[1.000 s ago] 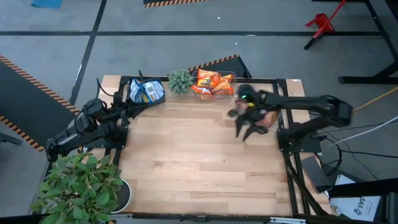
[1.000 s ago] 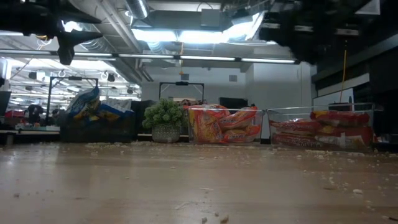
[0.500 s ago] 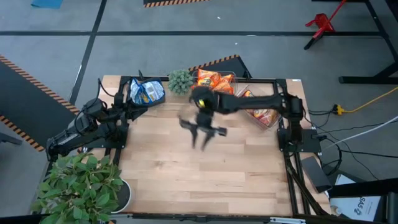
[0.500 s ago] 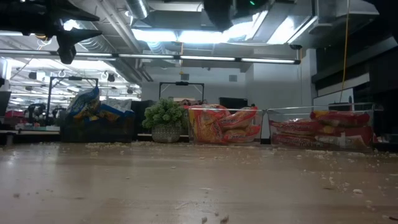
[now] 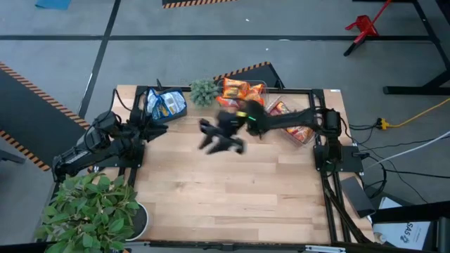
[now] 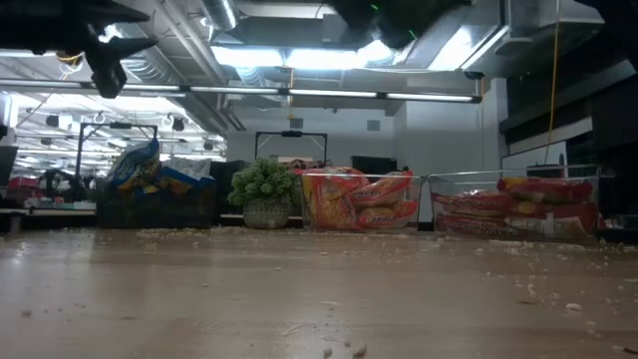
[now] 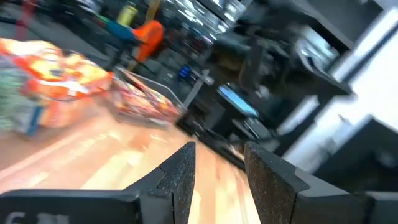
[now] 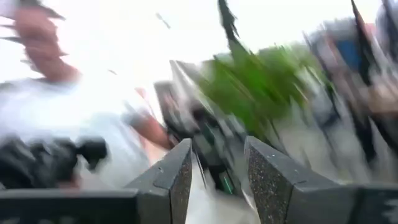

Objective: Sort Maruchan noodles
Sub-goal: Return to Home Position

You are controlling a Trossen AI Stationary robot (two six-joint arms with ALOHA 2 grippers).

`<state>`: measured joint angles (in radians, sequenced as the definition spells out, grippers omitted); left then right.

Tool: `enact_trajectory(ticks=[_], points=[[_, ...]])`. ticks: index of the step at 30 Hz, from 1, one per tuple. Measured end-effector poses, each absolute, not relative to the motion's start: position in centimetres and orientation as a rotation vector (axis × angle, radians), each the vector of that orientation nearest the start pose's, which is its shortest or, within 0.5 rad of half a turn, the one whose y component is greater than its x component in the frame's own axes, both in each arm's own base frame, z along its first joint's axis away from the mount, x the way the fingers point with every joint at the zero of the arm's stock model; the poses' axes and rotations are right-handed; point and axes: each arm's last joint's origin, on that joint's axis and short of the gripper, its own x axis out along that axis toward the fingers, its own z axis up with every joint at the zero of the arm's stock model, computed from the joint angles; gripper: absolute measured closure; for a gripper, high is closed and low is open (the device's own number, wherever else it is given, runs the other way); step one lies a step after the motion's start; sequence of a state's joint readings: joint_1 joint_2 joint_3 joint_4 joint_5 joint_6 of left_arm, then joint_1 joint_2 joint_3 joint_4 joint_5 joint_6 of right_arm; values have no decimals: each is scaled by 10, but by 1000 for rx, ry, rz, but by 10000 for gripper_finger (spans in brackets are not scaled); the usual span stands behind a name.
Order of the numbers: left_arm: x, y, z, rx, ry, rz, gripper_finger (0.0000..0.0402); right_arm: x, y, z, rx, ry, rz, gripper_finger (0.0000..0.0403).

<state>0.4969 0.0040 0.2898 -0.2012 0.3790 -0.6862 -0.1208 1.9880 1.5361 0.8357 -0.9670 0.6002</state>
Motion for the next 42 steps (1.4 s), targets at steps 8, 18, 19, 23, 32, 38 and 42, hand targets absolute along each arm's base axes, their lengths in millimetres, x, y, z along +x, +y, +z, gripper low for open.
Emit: enact_trajectory(ticks=[8, 18, 19, 23, 32, 38, 42], points=[[65, 16, 239, -578, -27, -157, 269, 341, -47, 266, 436, -486, 523, 269], [64, 12, 240, -528, 1, -268, 269, 230, -36, 282, 302, -655, 320, 269], [64, 12, 240, -527, 2, -266, 269, 217, -39, 288, 293, -671, 346, 269], [64, 13, 240, -526, -5, -242, 269, 157, -39, 304, 139, -781, 401, 269], [65, 15, 239, -523, -20, -190, 269, 64, -18, 256, 11, -1015, 251, 269], [66, 16, 235, -525, -7, -181, 269, 69, -23, 245, 11, -881, 56, 269], [71, 17, 221, -511, 40, -224, 269, 89, -30, 228, 25, -639, -14, 269]])
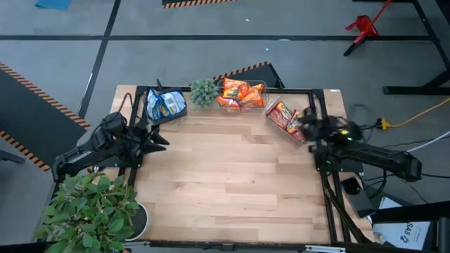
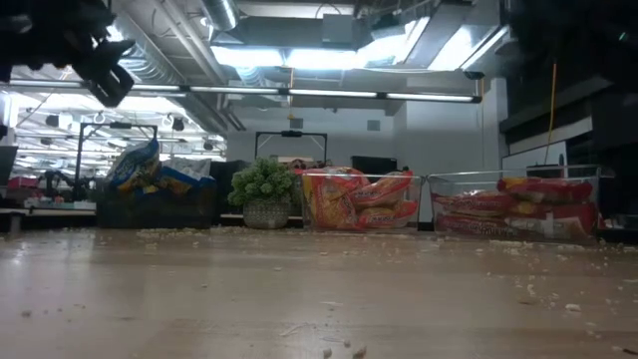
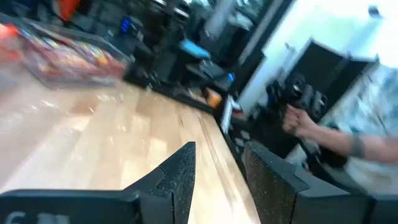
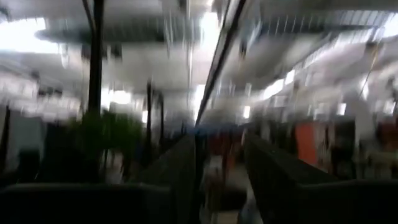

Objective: Sort Maruchan noodles
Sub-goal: Return to Home Position

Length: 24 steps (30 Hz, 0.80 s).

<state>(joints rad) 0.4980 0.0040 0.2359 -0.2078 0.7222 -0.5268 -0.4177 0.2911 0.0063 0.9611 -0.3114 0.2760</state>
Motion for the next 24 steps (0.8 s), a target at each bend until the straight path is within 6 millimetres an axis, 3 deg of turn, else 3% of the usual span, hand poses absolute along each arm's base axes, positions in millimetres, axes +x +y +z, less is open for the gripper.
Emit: enact_trajectory(ticks=[4, 10, 16, 21, 24], points=[[76, 18, 204, -449, 82, -265, 269, 109, -31, 200, 100, -314, 37, 269], [85, 24, 173, -453, 110, -198, 269, 122, -24, 177, 168, -87, 66, 269], [85, 25, 174, -339, 84, -179, 269, 124, -18, 176, 140, -91, 20, 269], [86, 26, 173, -340, 84, -155, 269, 110, -14, 207, 87, -403, 115, 269], [85, 26, 173, -341, 83, -162, 269, 96, -14, 213, 147, -444, 199, 269]])
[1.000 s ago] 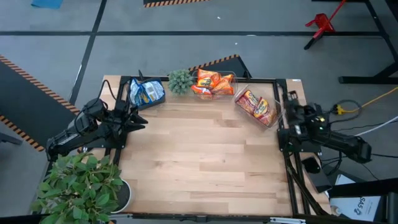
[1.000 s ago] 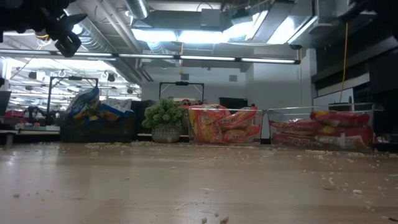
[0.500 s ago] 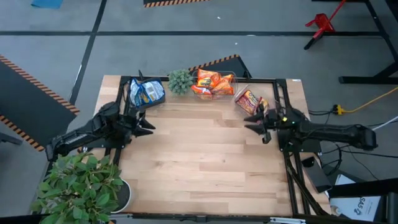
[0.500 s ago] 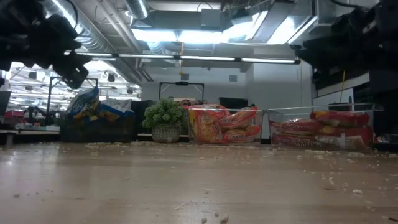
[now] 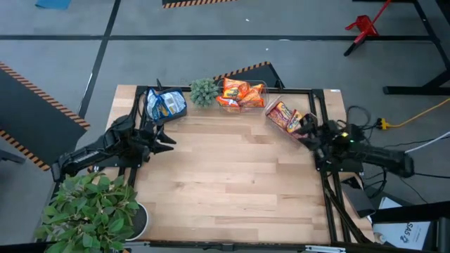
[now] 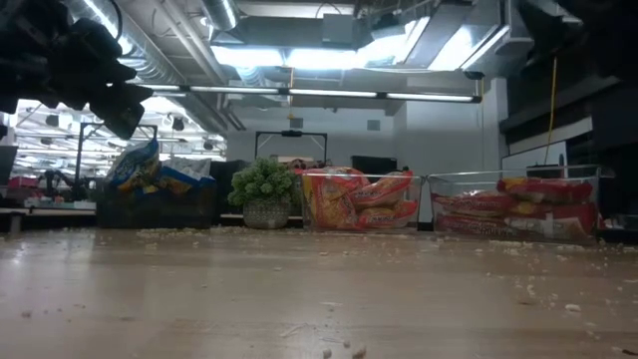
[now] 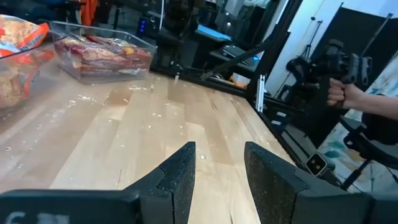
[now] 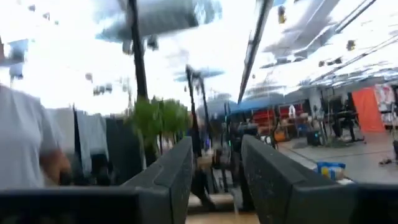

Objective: Sort Maruchan noodles
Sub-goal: Return to Home Position

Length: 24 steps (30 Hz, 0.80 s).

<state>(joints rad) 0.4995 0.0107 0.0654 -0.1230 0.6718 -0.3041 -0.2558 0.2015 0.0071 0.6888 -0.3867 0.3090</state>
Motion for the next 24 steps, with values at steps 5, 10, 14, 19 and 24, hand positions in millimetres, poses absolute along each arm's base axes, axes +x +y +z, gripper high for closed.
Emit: enact_trajectory(ticks=[5, 10, 14, 19, 24], points=[[85, 26, 173, -351, 86, -172, 269, 73, -14, 230, 175, -565, 229, 269], [85, 25, 173, -373, 95, -231, 269, 66, -21, 251, 125, -455, 90, 269], [84, 25, 173, -376, 104, -281, 269, 76, -31, 223, 114, -279, -23, 269], [83, 26, 173, -375, 102, -278, 269, 87, -39, 177, 171, -117, -104, 269], [83, 27, 173, -325, 98, -271, 269, 88, -40, 172, 27, -58, -131, 269]])
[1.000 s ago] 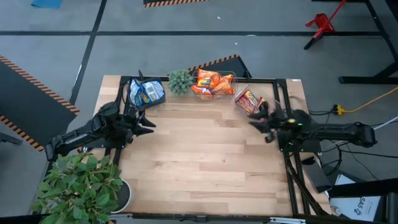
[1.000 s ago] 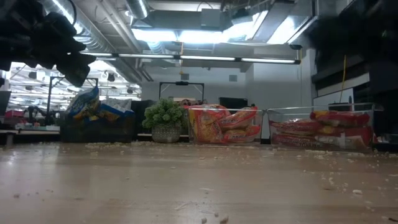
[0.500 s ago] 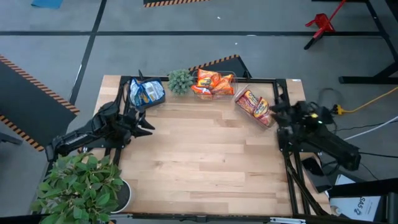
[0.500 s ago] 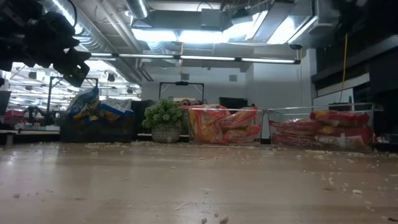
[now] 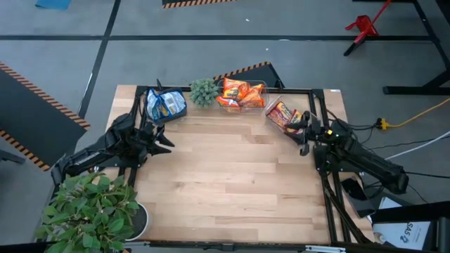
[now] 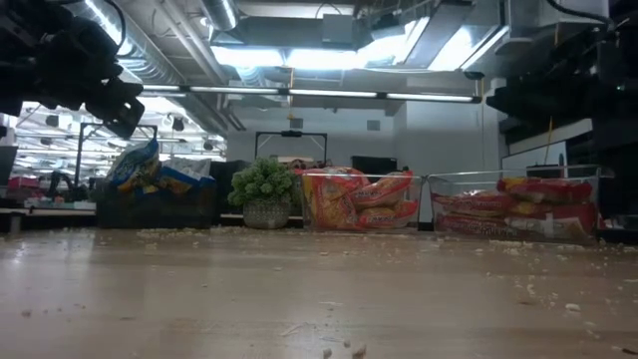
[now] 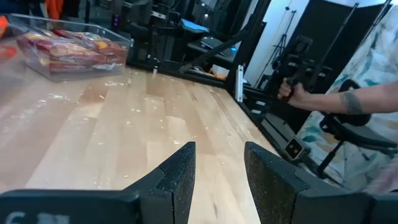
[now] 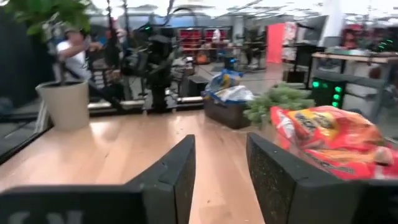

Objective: Sort Maruchan noodles
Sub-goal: Return to Home Position

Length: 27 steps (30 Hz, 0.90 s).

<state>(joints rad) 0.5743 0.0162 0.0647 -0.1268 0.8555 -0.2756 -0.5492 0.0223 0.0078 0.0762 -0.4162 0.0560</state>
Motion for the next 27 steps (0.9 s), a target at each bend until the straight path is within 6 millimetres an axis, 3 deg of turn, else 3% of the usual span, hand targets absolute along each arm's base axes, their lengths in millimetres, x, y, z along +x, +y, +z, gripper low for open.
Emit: enact_trajectory(ticks=[10, 17, 23, 27], points=[[89, 36, 162, -330, 191, -229, 269, 92, -40, 166, 11, 8, -27, 269], [92, 39, 159, -364, 228, -200, 269, 88, -50, 177, 83, -124, -421, 269], [92, 40, 158, -333, 225, -153, 269, 86, -48, 168, 105, -42, -410, 269], [92, 40, 158, -325, 224, -150, 269, 88, -48, 165, -11, 25, -416, 269]])
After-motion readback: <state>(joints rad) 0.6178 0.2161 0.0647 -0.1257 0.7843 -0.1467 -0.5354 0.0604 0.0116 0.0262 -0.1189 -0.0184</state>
